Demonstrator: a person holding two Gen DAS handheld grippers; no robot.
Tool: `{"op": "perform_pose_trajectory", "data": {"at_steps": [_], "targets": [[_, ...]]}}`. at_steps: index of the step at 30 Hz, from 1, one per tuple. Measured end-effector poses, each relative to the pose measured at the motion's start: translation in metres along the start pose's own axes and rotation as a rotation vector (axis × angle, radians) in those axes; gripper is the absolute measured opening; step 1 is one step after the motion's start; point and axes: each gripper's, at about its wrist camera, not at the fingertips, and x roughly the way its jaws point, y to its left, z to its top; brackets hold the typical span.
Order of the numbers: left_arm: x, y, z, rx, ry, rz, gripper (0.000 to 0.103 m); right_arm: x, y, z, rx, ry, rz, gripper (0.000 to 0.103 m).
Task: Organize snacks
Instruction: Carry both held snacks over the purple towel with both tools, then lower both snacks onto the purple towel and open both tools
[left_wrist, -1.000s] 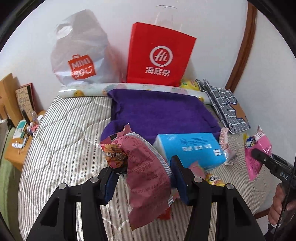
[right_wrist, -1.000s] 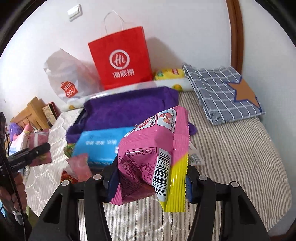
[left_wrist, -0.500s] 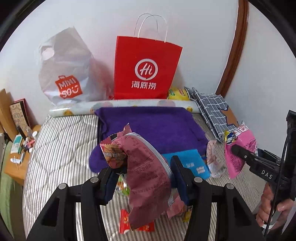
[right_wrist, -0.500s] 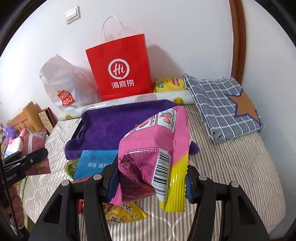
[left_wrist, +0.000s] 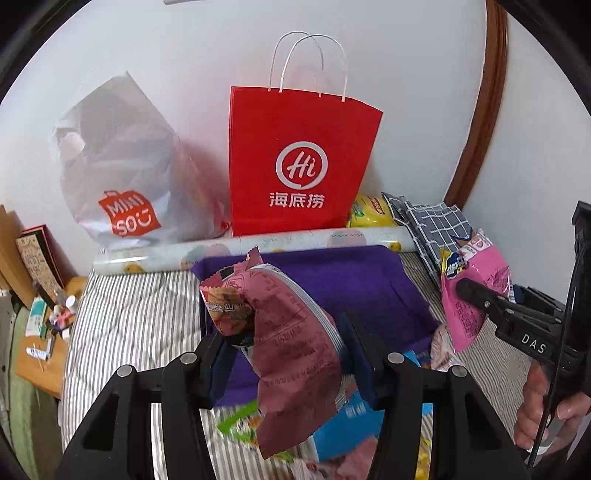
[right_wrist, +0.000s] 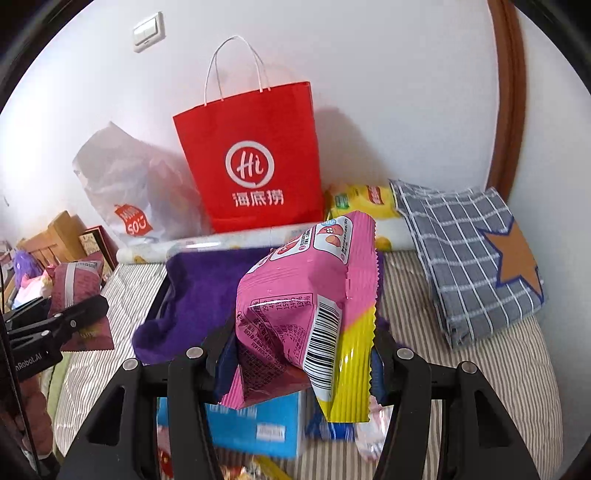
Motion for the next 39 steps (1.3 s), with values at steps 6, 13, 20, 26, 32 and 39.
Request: {"op": "perform_pose_trajectory", "data": {"at_steps": [6, 13, 20, 26, 32, 39], "targets": [[0.028, 0.005, 0.02, 0.007, 0.01, 0.016, 0.052, 0.029, 0.0, 0.024, -0.013, -0.004, 0.015, 0.056], [0.069, 0.014, 0.04, 0.001, 0.037, 0.028, 0.052, 0.066, -0.003, 0.048, -0.024, 0.01, 0.032, 0.056], [0.103, 0.025, 0.056, -0.012, 0.047, 0.031, 0.052, 0.102, -0.003, 0.067, -0.055, 0.025, 0.047, 0.056], [0.136, 0.039, 0.054, -0.048, 0.078, 0.017, 0.052, 0.13, -0.004, 0.068, -0.079, 0.049, 0.066, 0.057], [0.167, 0.049, 0.038, -0.059, 0.156, 0.011, 0.052, 0.162, -0.005, 0.056, -0.099, 0.112, 0.092, 0.057], [0.186, 0.055, 0.029, -0.073, 0.212, -0.002, 0.052, 0.187, -0.002, 0.042, -0.147, 0.2, 0.086, 0.057]]}}
